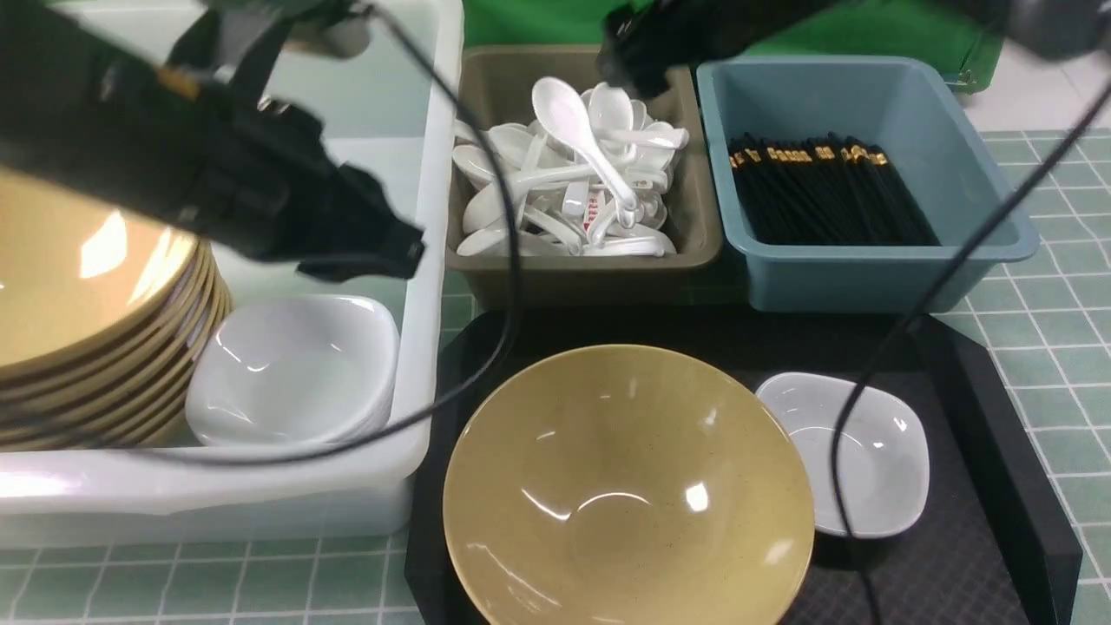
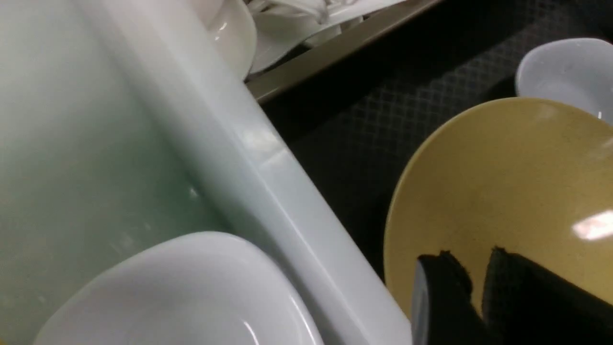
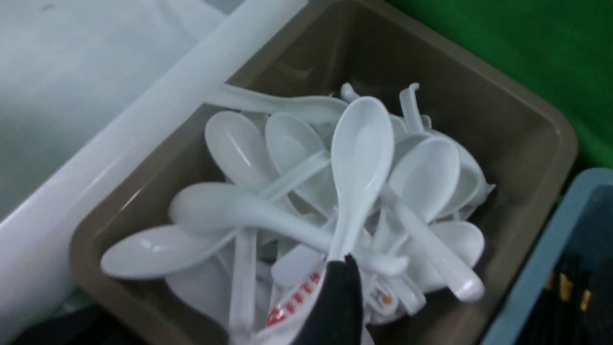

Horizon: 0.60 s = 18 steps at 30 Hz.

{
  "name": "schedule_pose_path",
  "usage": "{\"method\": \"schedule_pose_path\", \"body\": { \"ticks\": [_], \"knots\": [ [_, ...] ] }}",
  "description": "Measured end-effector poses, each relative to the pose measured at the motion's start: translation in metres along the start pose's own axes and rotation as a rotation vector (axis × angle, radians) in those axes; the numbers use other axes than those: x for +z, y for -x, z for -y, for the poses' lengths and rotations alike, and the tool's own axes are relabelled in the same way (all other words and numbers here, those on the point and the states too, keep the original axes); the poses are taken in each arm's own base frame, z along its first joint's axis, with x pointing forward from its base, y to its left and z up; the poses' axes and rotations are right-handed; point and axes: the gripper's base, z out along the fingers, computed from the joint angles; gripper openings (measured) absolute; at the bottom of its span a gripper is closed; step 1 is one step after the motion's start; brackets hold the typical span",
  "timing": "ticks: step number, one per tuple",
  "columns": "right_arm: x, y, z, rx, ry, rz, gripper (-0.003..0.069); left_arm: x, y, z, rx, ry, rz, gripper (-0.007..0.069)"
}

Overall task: On blue table put chopsticks spoon bowls plates into blue grey white boxes.
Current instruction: 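Grasp the large bowl on the tray by its rim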

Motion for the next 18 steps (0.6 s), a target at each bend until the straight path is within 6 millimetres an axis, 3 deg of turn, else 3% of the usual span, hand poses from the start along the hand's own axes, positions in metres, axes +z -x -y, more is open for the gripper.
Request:
{"method": "schedule_pose_path", "body": {
  "ticks": [2, 4, 5, 7, 8, 10, 11, 12, 14, 18],
  "knots": [
    [-0.029, 0.000, -0.001, -0.035, 0.018, -0.064, 0.0624, 0.013, 0.014, 0.001, 0.041, -0.027, -0.045, 0.0259],
    [-0.043, -0.001, -0.001, -0.053, 0.026, -0.095, 0.0594, 0.021, 0.019, 0.003, 0.065, -0.043, -0.068, 0.0307],
    [-0.058, -0.006, -0.003, -0.071, 0.044, -0.162, 0.0549, 0.039, 0.025, 0.010, 0.115, -0.074, -0.107, 0.0383],
    [-0.065, -0.010, -0.004, -0.081, 0.057, -0.211, 0.0514, 0.054, 0.028, 0.020, 0.156, -0.097, -0.137, 0.0440],
    [-0.073, -0.013, -0.004, -0.081, 0.062, -0.229, 0.0474, 0.072, 0.032, 0.029, 0.194, -0.110, -0.170, 0.0486],
    [-0.085, -0.020, -0.006, -0.081, 0.066, -0.245, 0.0411, 0.099, 0.036, 0.039, 0.241, -0.109, -0.217, 0.0526],
    [-0.087, -0.020, -0.006, -0.081, 0.067, -0.245, 0.0405, 0.102, 0.036, 0.040, 0.241, -0.108, -0.222, 0.0529],
    [-0.102, -0.027, -0.008, -0.079, 0.071, -0.249, 0.0352, 0.125, 0.039, 0.045, 0.267, -0.085, -0.262, 0.0541],
    [-0.110, -0.031, -0.009, -0.078, 0.070, -0.247, 0.0326, 0.135, 0.040, 0.046, 0.277, -0.070, -0.280, 0.0542],
    [-0.145, -0.052, -0.014, -0.075, 0.073, -0.248, 0.0225, 0.170, 0.039, 0.041, 0.292, -0.018, -0.354, 0.0542]
  ]
}}
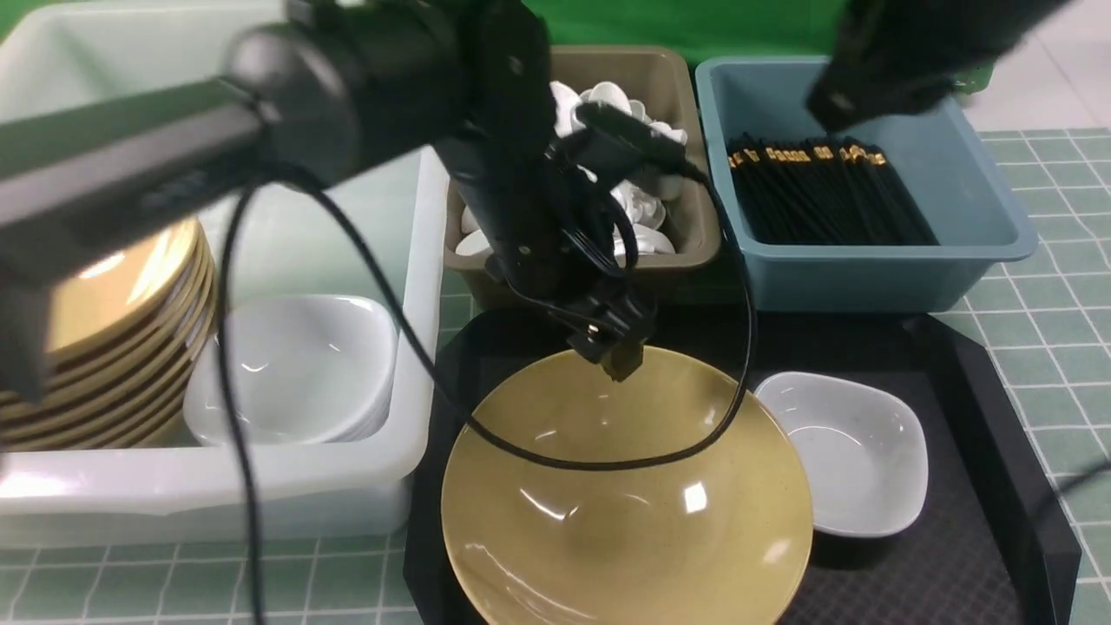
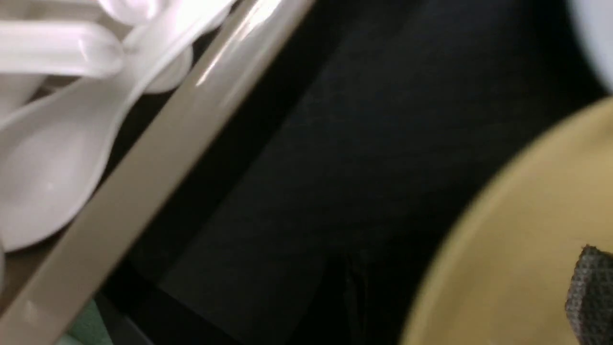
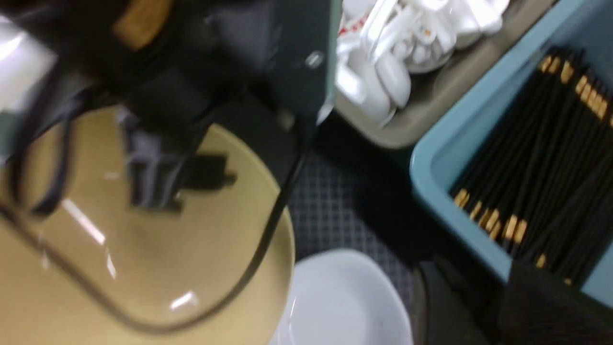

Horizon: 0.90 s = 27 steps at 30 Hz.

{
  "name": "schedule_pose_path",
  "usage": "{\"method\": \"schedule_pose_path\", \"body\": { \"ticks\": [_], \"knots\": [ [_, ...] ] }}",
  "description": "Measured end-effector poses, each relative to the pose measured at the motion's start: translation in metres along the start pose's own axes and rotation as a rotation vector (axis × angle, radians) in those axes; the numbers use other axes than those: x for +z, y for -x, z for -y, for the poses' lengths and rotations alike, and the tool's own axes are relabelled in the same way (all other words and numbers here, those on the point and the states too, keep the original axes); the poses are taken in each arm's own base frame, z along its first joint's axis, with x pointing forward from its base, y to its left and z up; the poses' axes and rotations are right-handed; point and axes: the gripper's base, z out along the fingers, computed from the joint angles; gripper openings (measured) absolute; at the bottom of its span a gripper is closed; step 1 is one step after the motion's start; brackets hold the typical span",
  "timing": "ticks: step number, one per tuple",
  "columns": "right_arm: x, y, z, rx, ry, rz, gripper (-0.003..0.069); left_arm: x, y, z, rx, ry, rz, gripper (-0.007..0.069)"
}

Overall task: On blue table put chopsticks spoon bowls plates into blue grey white boxes.
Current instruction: 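Grasp the large bowl on the tray by its rim, then place the tan bowl onto the bowl stack in the left bin with the left gripper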

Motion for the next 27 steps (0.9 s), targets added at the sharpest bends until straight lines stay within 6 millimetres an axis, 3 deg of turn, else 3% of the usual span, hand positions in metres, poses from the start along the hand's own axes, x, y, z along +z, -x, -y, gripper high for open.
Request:
{"method": "schedule_pose_path", "body": {
  "ticks": [8, 12, 13, 14, 15, 16, 19, 22, 23, 24, 27],
  "knots": [
    [-0.004, -0.020, -0.006, 0.000, 0.010, -0.035, 0.0190, 0.029, -0.005, -0.004, -0.026, -0.013, -0.102, 0.0512],
    [-0.002, -0.021, -0.007, -0.003, 0.021, -0.039, 0.0190, 0.041, -0.009, -0.005, -0.071, -0.028, -0.164, 0.0331],
    [-0.002, -0.021, -0.007, -0.004, 0.022, -0.039, 0.0190, 0.042, -0.009, -0.005, -0.076, -0.028, -0.165, 0.0317],
    [-0.002, -0.021, -0.008, -0.020, 0.038, -0.034, 0.0185, 0.041, -0.011, -0.004, -0.076, -0.037, -0.186, 0.0197],
    [-0.002, -0.020, -0.009, -0.019, 0.040, -0.033, 0.0184, 0.040, -0.011, -0.003, -0.077, -0.040, -0.187, 0.0185],
    [-0.001, -0.020, -0.010, -0.029, 0.056, -0.029, 0.0169, 0.033, -0.012, -0.001, -0.089, -0.061, -0.196, 0.0111],
    [-0.002, -0.017, -0.020, -0.082, 0.089, -0.018, 0.0091, 0.011, -0.010, 0.005, -0.120, -0.067, -0.142, 0.0028],
    [-0.006, -0.012, -0.034, -0.137, 0.111, 0.005, 0.0039, -0.021, -0.009, 0.008, -0.128, -0.044, -0.065, 0.0005],
    [-0.007, -0.011, -0.037, -0.145, 0.116, 0.008, 0.0039, -0.024, -0.009, 0.009, -0.130, -0.042, -0.058, 0.0004],
    [-0.011, -0.007, -0.048, -0.180, 0.134, 0.029, 0.0036, -0.048, -0.010, 0.009, -0.127, 0.002, 0.007, 0.0006],
    [-0.018, -0.002, -0.060, -0.219, 0.155, 0.062, 0.0036, -0.081, -0.016, 0.007, -0.153, 0.024, 0.083, 0.0005]
  ]
}}
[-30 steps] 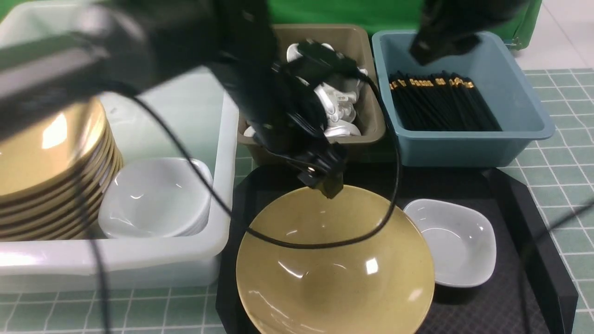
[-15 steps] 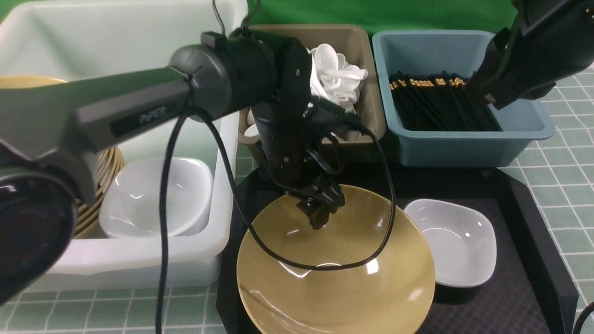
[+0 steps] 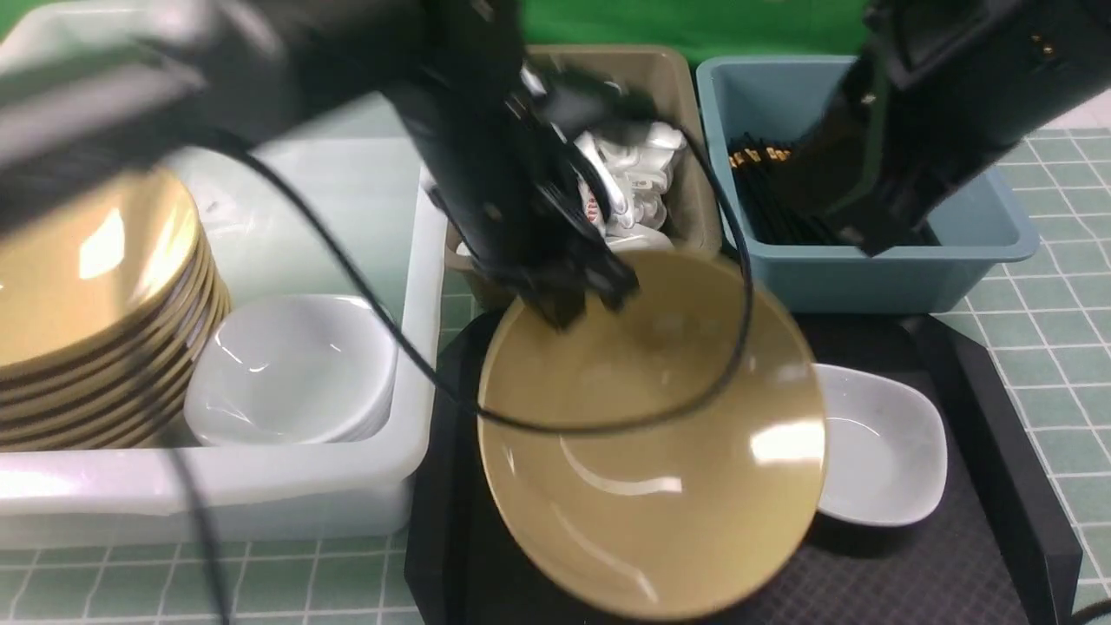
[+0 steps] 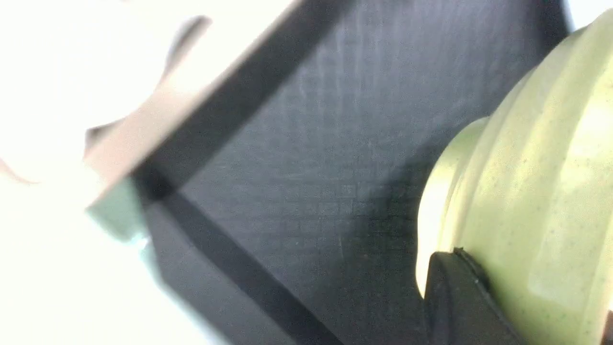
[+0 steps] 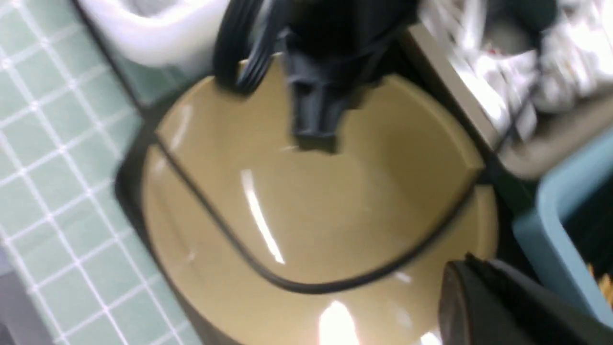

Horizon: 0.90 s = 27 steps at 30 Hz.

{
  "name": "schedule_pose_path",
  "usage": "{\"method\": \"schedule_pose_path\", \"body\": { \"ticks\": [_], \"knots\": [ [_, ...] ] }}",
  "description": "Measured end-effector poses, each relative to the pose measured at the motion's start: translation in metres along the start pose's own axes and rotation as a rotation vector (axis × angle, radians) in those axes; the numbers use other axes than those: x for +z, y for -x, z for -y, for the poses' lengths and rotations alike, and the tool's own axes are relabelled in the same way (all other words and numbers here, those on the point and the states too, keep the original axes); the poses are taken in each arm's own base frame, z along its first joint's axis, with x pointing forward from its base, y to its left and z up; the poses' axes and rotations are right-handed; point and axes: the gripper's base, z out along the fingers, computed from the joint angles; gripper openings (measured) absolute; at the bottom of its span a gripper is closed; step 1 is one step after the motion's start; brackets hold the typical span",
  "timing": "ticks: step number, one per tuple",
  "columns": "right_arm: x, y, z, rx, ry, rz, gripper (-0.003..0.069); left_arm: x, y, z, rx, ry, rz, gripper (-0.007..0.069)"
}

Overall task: On blue table put chopsticks spoon bowls plates into blue grey white boxes.
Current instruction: 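Place the tan bowl onto the bowl stack in the left bin with the left gripper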

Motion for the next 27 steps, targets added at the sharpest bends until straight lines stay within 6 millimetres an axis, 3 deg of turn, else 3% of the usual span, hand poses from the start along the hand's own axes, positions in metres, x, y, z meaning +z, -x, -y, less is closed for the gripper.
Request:
{"method": "schedule_pose_path", "body": {
  "ticks": [2, 7, 9, 11, 12, 13, 15, 18, 22, 27],
  "knots": [
    [-0.008, 0.012, -0.014, -0.050, 0.016, 0.064, 0.0036, -0.051, -0.010, -0.012, -0.081, -0.015, 0.126, 0.0005],
    [-0.019, 0.024, -0.030, -0.107, 0.035, 0.134, 0.0036, -0.116, -0.038, -0.046, -0.244, -0.010, 0.280, 0.0005],
    [-0.023, 0.029, -0.039, -0.148, 0.048, 0.165, 0.0036, -0.162, -0.071, -0.075, -0.374, 0.070, 0.379, 0.0005],
    [-0.024, 0.032, -0.044, -0.171, 0.056, 0.186, 0.0036, -0.191, -0.099, -0.094, -0.479, 0.163, 0.434, 0.0005],
    [-0.024, 0.032, -0.046, -0.175, 0.058, 0.191, 0.0036, -0.196, -0.104, -0.095, -0.489, 0.174, 0.442, 0.0005],
    [-0.023, 0.034, -0.049, -0.196, 0.062, 0.200, 0.0037, -0.219, -0.137, -0.115, -0.619, 0.288, 0.480, 0.0005],
    [-0.021, 0.036, -0.051, -0.208, 0.065, 0.204, 0.0037, -0.227, -0.153, -0.122, -0.688, 0.336, 0.491, 0.0005],
    [-0.012, 0.039, -0.051, -0.227, 0.066, 0.196, 0.0037, -0.231, -0.197, -0.143, -0.877, 0.435, 0.490, 0.0005],
    [-0.001, 0.042, -0.051, -0.241, 0.070, 0.180, 0.0037, -0.207, -0.231, -0.172, -1.036, 0.469, 0.459, 0.0005],
    [0.002, 0.043, -0.051, -0.265, 0.070, 0.176, 0.0037, -0.173, -0.244, -0.199, -1.108, 0.449, 0.414, 0.0018]
  ]
}}
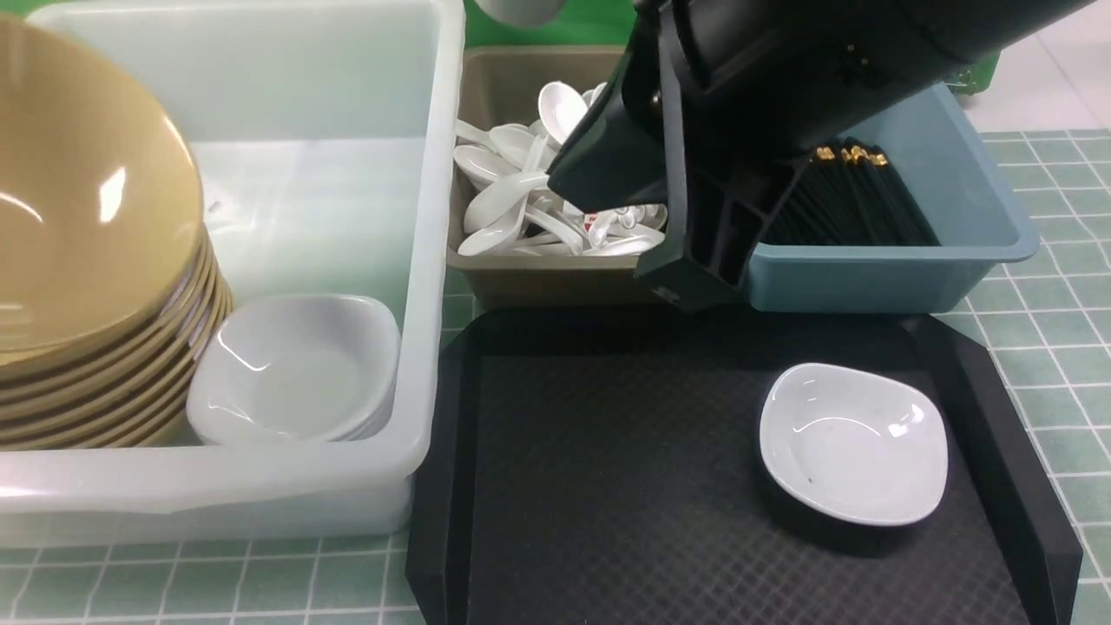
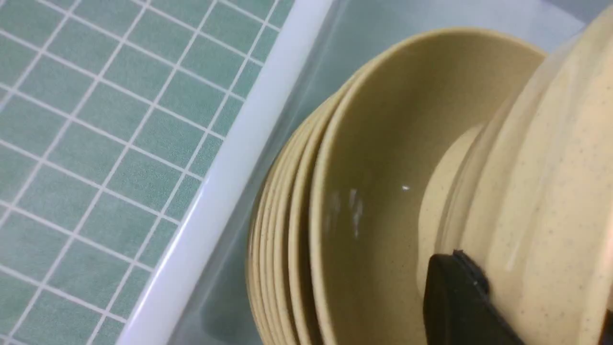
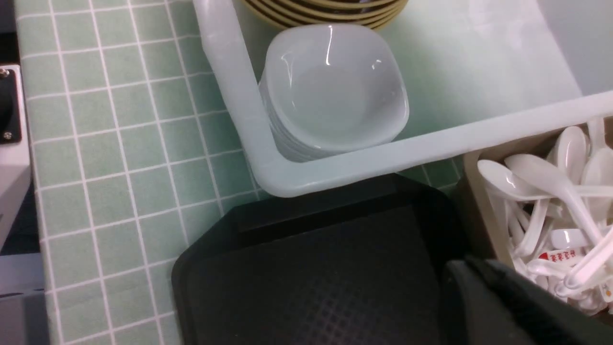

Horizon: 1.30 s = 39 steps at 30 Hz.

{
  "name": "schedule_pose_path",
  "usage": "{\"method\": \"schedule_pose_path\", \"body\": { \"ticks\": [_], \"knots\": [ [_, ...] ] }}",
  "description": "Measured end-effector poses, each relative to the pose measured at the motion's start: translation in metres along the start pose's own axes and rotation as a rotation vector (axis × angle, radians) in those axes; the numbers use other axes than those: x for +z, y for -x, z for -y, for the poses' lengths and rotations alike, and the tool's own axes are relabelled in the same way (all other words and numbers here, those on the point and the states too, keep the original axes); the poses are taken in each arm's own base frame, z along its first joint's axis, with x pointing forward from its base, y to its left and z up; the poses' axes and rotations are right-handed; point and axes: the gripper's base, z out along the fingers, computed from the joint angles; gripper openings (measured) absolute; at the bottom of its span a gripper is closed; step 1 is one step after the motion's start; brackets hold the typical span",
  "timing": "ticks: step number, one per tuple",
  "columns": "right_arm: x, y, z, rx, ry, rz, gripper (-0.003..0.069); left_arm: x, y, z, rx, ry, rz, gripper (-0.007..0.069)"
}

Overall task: On blue table put chopsticks spoon bowls plates into blue grey white boxes.
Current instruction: 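Place the tan bowl onto the bowl stack in the left bin with the left gripper, then grasp the small white bowl on the black tray by its rim with the left gripper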

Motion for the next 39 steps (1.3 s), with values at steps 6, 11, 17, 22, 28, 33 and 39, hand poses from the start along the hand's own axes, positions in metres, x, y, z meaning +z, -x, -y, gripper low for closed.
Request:
{"method": "schedule_pose_path", "body": {
  "ticks": [6, 11, 17, 22, 28, 33, 39],
  "knots": [
    [0.000, 0.000, 0.000, -0.020, -0.002, 0.003, 0.0038, 0.030, 0.004, -0.011, 0.006, 0.017, -0.055, 0.0133],
    [0.000, 0.000, 0.000, -0.022, -0.002, 0.004, 0.0039, 0.035, 0.004, -0.012, 0.022, 0.023, -0.072, 0.0367],
    [0.000, -0.004, 0.002, -0.004, -0.026, -0.040, 0.0043, 0.008, 0.023, -0.005, 0.062, 0.053, -0.032, 0.0651],
    [0.000, -0.010, 0.008, 0.055, -0.094, -0.107, 0.0045, -0.032, 0.038, 0.048, 0.198, -0.021, 0.044, 0.0658],
    [-0.005, -0.031, 0.026, 0.196, -0.166, -0.200, 0.0046, -0.043, -0.019, 0.178, 0.556, -0.357, -0.067, 0.0591],
    [-0.026, -0.078, 0.036, 0.369, -0.245, -0.268, 0.0046, 0.005, -0.106, 0.272, 0.808, -0.503, -0.263, 0.0540],
    [-0.062, -0.121, 0.020, 0.477, -0.309, -0.277, 0.0046, 0.055, -0.185, 0.345, 0.960, -0.577, -0.351, 0.0533]
  ]
}}
